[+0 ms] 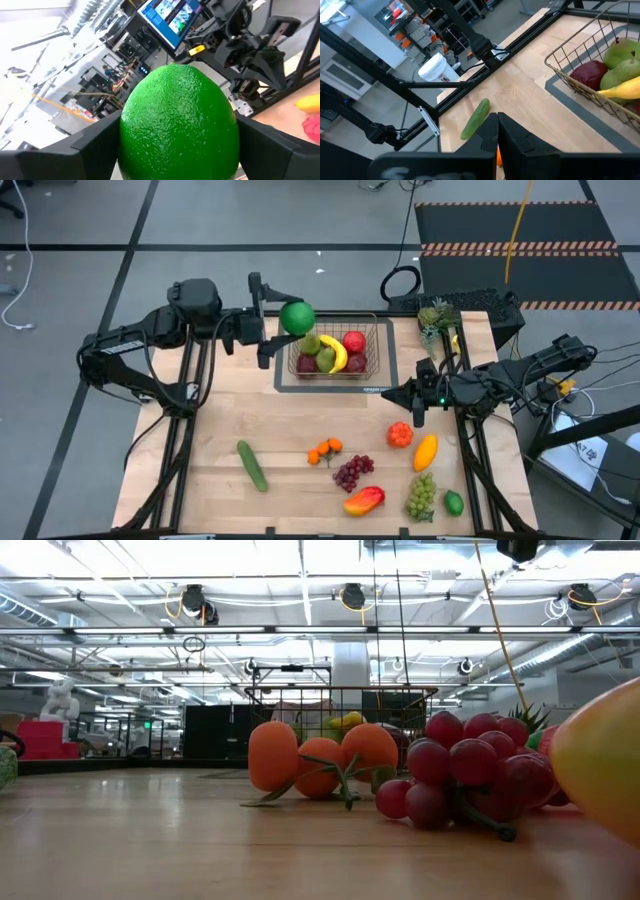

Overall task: Build produce basket
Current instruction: Put the bottom left green lime into the brown wire basket

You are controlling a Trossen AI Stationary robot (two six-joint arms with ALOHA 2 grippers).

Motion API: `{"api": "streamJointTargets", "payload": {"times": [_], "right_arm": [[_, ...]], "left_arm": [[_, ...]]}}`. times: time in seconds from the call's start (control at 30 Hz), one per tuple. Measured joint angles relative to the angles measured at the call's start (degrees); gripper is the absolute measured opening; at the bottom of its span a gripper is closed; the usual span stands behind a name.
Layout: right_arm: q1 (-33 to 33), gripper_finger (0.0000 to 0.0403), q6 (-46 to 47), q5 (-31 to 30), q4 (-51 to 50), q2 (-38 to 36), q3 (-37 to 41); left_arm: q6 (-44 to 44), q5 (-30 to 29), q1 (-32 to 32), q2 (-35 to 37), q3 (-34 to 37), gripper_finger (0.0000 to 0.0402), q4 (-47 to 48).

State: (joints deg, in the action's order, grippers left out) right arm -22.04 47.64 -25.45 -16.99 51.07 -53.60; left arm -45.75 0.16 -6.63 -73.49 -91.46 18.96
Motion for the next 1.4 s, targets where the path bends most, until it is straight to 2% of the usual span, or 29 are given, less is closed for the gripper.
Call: {"api": "streamJointTargets", "payload": {"times": [0.17, 0.27, 0.83, 0.97, 1.13, 1.4], "right_arm": [[0.0, 0.0, -2.8, 0.0, 0.0, 0.0, 0.0], [0.0, 0.0, -3.4, 0.0, 0.0, 0.0, 0.0], [1.4, 0.0, -4.3, -0.3, 0.0, 0.0, 0.0], [1.9, 0.0, -5.4, -0.3, 0.0, 0.0, 0.0], [2.5, 0.0, -5.8, -0.2, 0.0, 0.0, 0.0], [2.6, 0.0, -6.5, -0.1, 0.0, 0.0, 0.0]], "left_arm": [[4.7, -0.3, -0.1, 0.0, 0.0, 0.0339, 0.0], [10.7, -0.3, 0.0, 0.0, 0.0, 0.0339, 0.0], [59.4, -0.3, 0.0, 0.0, 0.0, 0.034, 0.0], [68.7, -0.3, 0.0, 0.0, 0.0, 0.034, -0.1], [72.9, -1.5, -0.2, 0.0, 0.0, 0.034, -0.1], [66.9, -2.8, -2.9, -0.8, -0.1, 0.034, 1.8]]}}
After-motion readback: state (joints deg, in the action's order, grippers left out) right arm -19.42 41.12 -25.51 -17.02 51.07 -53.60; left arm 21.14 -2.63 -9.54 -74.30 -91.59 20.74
